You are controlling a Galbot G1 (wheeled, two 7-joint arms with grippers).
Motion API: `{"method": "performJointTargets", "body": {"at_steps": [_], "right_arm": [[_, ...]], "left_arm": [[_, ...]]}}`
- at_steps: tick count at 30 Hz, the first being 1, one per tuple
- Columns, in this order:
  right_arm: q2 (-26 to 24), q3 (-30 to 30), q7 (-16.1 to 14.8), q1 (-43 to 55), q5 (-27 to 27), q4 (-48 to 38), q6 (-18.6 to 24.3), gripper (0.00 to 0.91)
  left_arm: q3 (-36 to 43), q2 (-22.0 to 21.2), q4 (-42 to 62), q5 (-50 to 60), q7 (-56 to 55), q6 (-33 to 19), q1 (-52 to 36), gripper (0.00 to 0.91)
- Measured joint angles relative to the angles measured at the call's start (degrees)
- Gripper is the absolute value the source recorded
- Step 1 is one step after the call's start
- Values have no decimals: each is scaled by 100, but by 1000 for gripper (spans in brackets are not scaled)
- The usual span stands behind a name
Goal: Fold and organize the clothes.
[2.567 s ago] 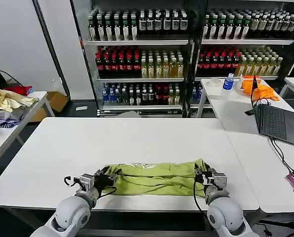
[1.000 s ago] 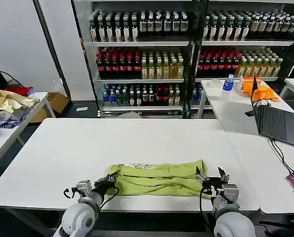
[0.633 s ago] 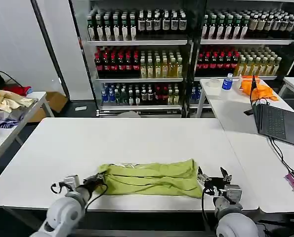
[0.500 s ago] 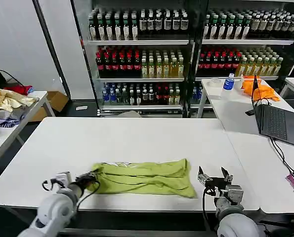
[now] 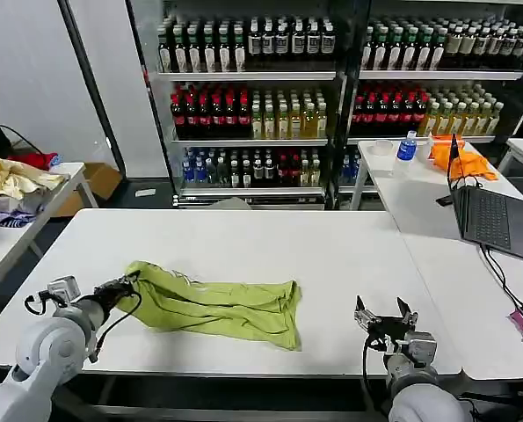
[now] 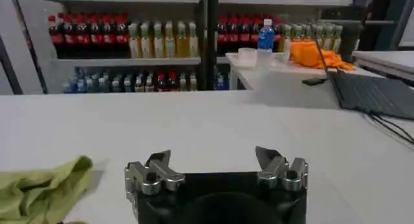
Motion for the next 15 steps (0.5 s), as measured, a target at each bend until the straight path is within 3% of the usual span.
{"method": "performJointTargets", "body": {"at_steps": [15], "right_arm": [[-31,-124,-24,24,-97,-111,27,907]], "left_arm": [[761,-626,-449,-838,-139,-27,-308,20]]}}
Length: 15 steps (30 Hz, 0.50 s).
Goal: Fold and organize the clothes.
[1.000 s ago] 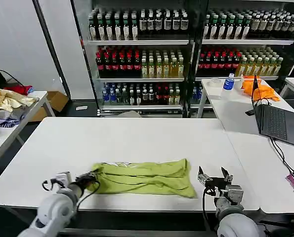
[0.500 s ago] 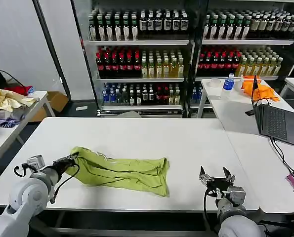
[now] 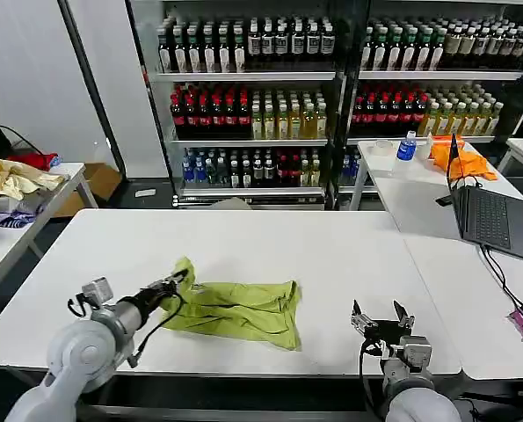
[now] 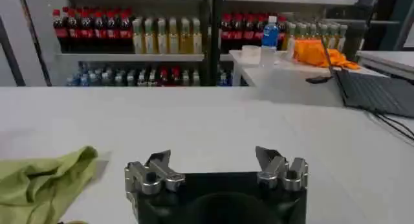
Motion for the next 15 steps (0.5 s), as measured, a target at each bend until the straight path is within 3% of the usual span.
{"method": "performJointTargets", "body": {"at_steps": [15], "right_arm": [[15,-107,0,271,101,-209,-8,907]], "left_arm": [[1067,-981,328,174,-76,-33,-649,20]]}}
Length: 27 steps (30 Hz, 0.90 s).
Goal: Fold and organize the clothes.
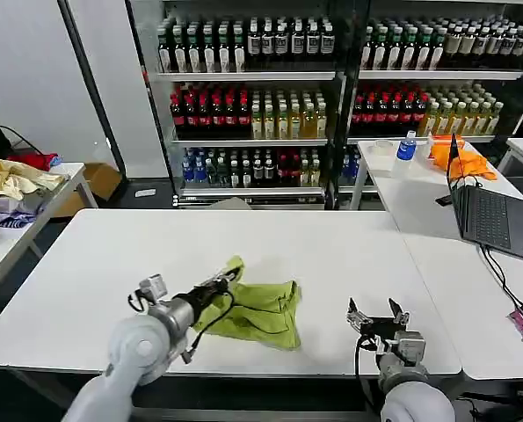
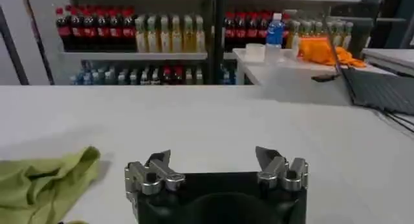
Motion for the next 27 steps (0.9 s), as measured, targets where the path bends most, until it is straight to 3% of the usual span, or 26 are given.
{"method": "performJointTargets", "body": {"at_steps": [2,3,4,5,17,27], "right_arm": [[-10,-7,0,44,18,-27,-2,907],[-16,-9,0,71,32,-42,-6,907],[-23,-10,0,100,50,-60,-12,907],[-27,-10,0,127,65,-70,-16,907],[-54,-33,10,351,146,-186,-35,907],[-49,-1,17,348,148,-175,-36,907]], "left_arm": [[111,-103,65,64,7,6,-49,30],[165,-147,97,87,14,12,-72,141],[212,-187,129,105,18,15,-93,645],[261,-229,167,137,26,17,-121,907],[469,-434,328,306,281,27,-237,907],[115,-85,-126,207,488,34,78,907]]}}
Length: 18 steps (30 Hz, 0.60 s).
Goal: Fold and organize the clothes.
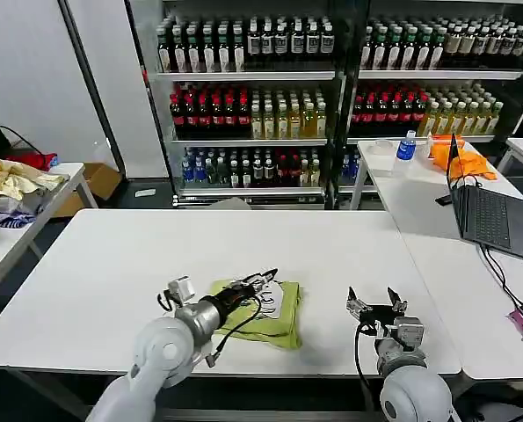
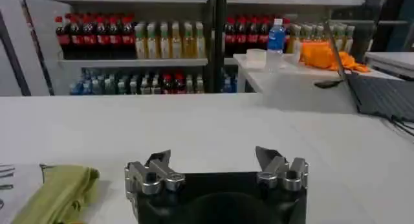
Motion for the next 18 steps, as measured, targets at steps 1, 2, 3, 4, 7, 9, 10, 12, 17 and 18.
{"method": "performJointTargets", "body": {"at_steps": [1,2,3,4,7,9,10,12,17,18], "right_arm": [[6,0,0,-2,-2,5,0,907],[10,-1,2,-5,-6,13,0,907],[16,-3,3,-7,-9,21,-1,907],[21,-6,5,-7,-14,29,-2,907],[28,-9,9,-12,-35,46,-4,907],[28,-8,9,-28,-44,57,-4,907],[29,-5,10,-36,-46,64,-5,907],[27,5,10,-54,-54,73,-5,907],[9,45,11,-96,-58,111,-5,907],[6,51,11,-102,-58,114,-5,907]], "left_arm": [[-71,61,-25,-2,1,0,46,907],[-140,118,-43,-1,1,0,100,907],[-218,184,-48,5,1,0,156,907],[-291,243,-48,32,3,0,191,907],[-469,405,11,138,20,0,287,907],[-535,489,90,246,21,1,354,907],[-556,513,136,308,27,1,389,907],[-579,542,234,436,41,2,458,907],[-601,533,500,758,79,2,516,907],[-596,521,549,814,85,2,516,907]]}}
